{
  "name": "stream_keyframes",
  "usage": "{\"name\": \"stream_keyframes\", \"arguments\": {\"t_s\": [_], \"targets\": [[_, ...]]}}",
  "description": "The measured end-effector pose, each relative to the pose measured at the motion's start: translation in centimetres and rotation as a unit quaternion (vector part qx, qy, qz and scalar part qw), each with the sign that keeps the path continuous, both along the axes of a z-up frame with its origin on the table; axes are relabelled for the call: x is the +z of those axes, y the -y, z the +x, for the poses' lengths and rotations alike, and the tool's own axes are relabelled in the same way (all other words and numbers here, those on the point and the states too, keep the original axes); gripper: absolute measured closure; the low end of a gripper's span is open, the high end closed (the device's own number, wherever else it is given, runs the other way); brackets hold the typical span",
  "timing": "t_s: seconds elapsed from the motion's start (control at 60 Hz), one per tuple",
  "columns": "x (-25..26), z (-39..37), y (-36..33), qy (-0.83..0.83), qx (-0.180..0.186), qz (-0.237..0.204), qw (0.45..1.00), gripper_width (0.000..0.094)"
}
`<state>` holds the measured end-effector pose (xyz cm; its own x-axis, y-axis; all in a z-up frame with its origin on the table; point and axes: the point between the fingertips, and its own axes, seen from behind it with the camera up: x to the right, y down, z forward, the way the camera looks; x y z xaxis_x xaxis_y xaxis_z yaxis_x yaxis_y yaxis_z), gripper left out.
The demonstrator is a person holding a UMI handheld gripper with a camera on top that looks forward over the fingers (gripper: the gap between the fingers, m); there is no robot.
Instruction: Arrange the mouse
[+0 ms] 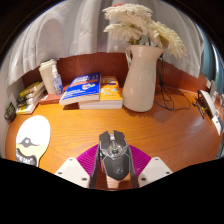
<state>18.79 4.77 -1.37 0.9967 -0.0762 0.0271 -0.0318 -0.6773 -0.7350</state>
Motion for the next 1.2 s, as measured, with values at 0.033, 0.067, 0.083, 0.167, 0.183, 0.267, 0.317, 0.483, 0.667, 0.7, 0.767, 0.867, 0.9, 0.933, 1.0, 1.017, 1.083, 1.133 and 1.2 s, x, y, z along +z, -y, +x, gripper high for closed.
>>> {"name": "stream_keyframes", "arguments": {"t_s": [0.033, 0.067, 0.083, 0.167, 0.183, 0.267, 0.317, 0.483, 0.667, 0.7, 0.767, 0.867, 0.9, 0.933, 1.0, 1.017, 1.083, 1.133, 1.2], "targets": [[0.0, -0.1, -0.1, -0.005, -0.004, -0.006, 1.000, 0.0479], [0.0, -0.1, -0.1, -0.007, -0.007, -0.014, 1.000, 0.0506], [0.0, -0.1, -0.2, -0.007, -0.009, -0.016, 1.000, 0.0510], [0.1, -0.2, -0.4, -0.007, -0.017, -0.033, 0.999, 0.0558], [0.4, -0.2, -0.5, -0.007, -0.018, -0.035, 0.999, 0.0558], [3.1, -0.6, -1.3, -0.009, -0.025, -0.024, 0.999, 0.0559], [5.8, -0.9, -2.1, -0.007, -0.026, -0.005, 1.000, 0.0558], [17.6, -4.6, -5.9, -0.007, -0.015, 0.084, 0.996, 0.0554], [25.4, -13.0, -7.7, -0.027, 0.011, 0.138, 0.990, 0.0551], [25.3, -15.0, -7.8, -0.029, 0.017, 0.141, 0.989, 0.0549], [23.6, -18.7, -7.7, -0.038, 0.029, 0.127, 0.991, 0.0550], [18.1, -24.1, -7.1, -0.039, 0.059, 0.093, 0.993, 0.0550], [16.0, -25.8, -6.7, -0.038, 0.066, 0.075, 0.994, 0.0551], [13.8, -27.2, -6.1, -0.037, 0.077, 0.058, 0.995, 0.0553], [9.4, -29.3, -5.0, -0.031, 0.094, 0.025, 0.995, 0.0556], [8.4, -29.6, -4.6, -0.032, 0.101, 0.017, 0.994, 0.0556], [4.9, -30.7, -3.7, -0.028, 0.104, -0.009, 0.994, 0.0557], [3.0, -30.9, -3.2, -0.027, 0.099, -0.023, 0.994, 0.0559], [1.0, -30.8, -2.7, -0.026, 0.091, -0.037, 0.995, 0.0561]]}}
